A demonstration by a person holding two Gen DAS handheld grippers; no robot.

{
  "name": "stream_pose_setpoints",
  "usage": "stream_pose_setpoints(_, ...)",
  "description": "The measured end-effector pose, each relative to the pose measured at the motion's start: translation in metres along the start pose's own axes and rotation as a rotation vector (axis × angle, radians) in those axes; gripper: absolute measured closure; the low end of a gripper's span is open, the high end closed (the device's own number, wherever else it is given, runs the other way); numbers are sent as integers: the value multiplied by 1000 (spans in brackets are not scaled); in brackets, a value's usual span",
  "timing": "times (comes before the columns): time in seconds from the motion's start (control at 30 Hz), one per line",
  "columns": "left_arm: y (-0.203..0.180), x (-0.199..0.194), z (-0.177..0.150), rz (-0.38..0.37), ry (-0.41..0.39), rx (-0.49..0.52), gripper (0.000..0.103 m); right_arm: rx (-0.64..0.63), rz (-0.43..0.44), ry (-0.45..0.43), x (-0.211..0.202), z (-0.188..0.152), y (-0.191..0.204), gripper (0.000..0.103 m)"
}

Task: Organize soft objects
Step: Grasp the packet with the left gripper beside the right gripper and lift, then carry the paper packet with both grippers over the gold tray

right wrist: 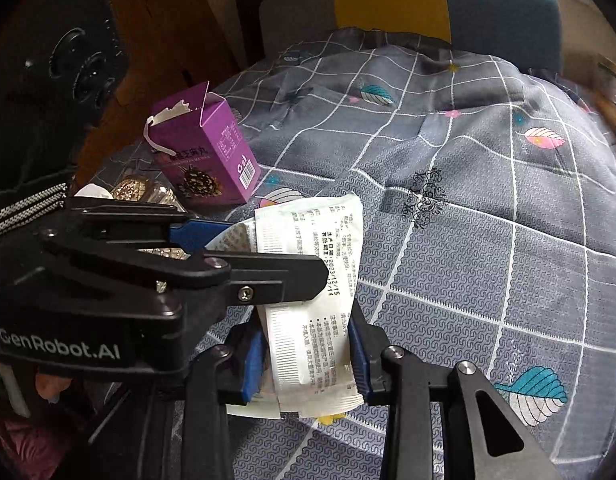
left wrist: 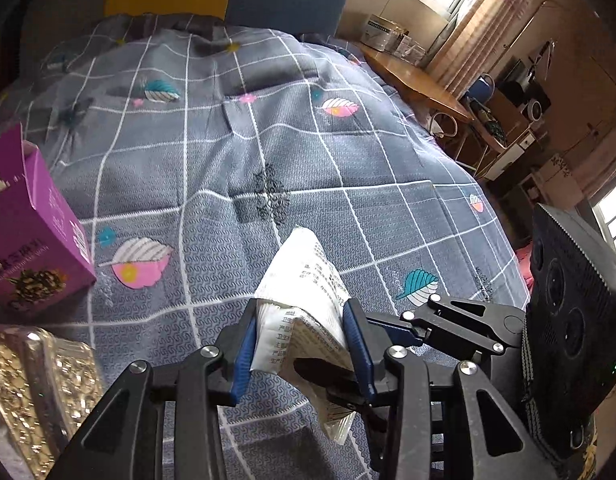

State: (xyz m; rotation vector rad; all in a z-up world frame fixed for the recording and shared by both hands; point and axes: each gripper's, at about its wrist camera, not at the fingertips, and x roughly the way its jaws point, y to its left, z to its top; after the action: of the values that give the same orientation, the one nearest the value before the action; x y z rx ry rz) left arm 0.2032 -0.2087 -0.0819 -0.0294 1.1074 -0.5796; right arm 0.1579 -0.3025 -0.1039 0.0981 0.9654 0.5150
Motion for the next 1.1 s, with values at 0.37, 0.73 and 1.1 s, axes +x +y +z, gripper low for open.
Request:
stream_pose_setpoints(0.37,17,-72,26,71,-123,50,62,-21,-21,-110,-22,49,43,66)
stream_pose_setpoints(0.73,92,-158,21,167,-271,-41,62,-155,-1,-159,-11,109,136,66)
stream_pose_setpoints(1.1,154,-226,-41,229,-396,-163,62,-304,70,-165,9,120,240,66)
